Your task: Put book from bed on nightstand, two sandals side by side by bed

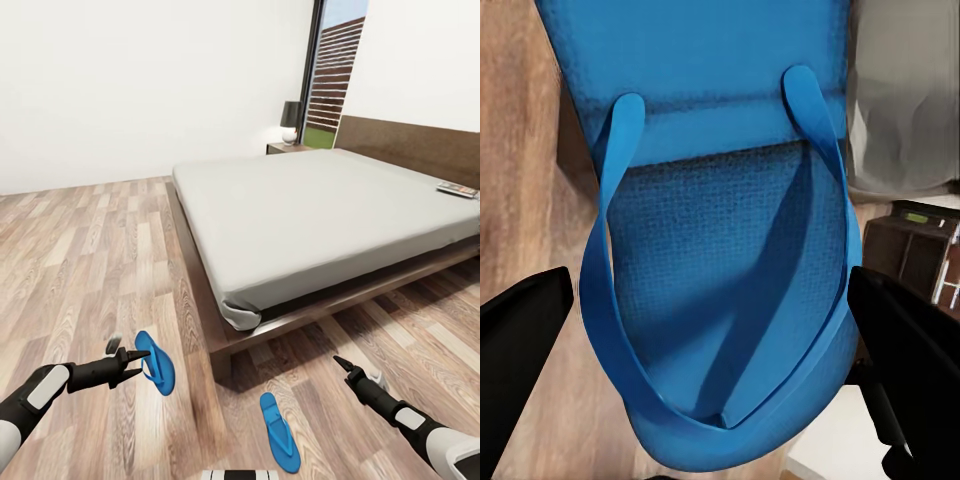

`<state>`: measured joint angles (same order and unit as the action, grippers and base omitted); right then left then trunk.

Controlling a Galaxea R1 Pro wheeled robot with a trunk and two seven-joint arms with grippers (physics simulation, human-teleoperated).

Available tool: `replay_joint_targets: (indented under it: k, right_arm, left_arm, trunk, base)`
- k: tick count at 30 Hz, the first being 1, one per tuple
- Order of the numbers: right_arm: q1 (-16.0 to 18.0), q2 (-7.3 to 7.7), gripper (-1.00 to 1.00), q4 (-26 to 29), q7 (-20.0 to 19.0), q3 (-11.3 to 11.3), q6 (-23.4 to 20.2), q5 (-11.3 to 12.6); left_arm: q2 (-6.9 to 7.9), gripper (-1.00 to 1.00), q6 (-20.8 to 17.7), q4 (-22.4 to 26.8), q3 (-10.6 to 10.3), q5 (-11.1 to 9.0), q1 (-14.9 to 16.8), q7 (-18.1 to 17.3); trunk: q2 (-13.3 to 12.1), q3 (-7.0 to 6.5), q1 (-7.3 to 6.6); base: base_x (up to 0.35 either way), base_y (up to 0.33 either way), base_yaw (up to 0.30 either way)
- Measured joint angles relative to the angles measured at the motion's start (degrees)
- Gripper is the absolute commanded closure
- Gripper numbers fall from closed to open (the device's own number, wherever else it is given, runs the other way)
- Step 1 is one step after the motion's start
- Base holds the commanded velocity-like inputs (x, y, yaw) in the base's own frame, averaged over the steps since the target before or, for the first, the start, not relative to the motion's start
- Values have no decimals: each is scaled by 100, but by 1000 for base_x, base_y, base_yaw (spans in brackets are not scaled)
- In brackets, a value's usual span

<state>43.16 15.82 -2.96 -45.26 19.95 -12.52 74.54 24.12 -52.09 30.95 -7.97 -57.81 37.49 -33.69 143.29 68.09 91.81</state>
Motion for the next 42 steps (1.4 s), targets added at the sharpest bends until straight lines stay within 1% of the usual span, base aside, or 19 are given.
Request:
replay_joint_targets:
  k: [5,15,37,42]
  right_arm:
    - [0,-6,-100,-1,-12,3,0,0]
    - [0,-15,-100,-2,-21,9,-5,0]
    - [0,-25,-100,-8,-30,7,-6,10]
    - [2,-26,-100,-11,-24,2,-16,9]
  left_arm:
    - [-1,100,-3,-1,0,1,0,-1]
    - [-1,100,-6,1,0,-1,0,-1]
    - [7,100,14,-15,-1,0,-1,9]
    - [5,100,15,-15,-1,-2,-2,0]
  trunk:
    - [-7,-111,-13]
    - [-407,-291,-232]
    - [-408,-291,-232]
    - [-408,-291,-232]
  base:
    - [0,0,0]
    - [0,0,0]
    - [0,-3,0]
    - [0,-142,135]
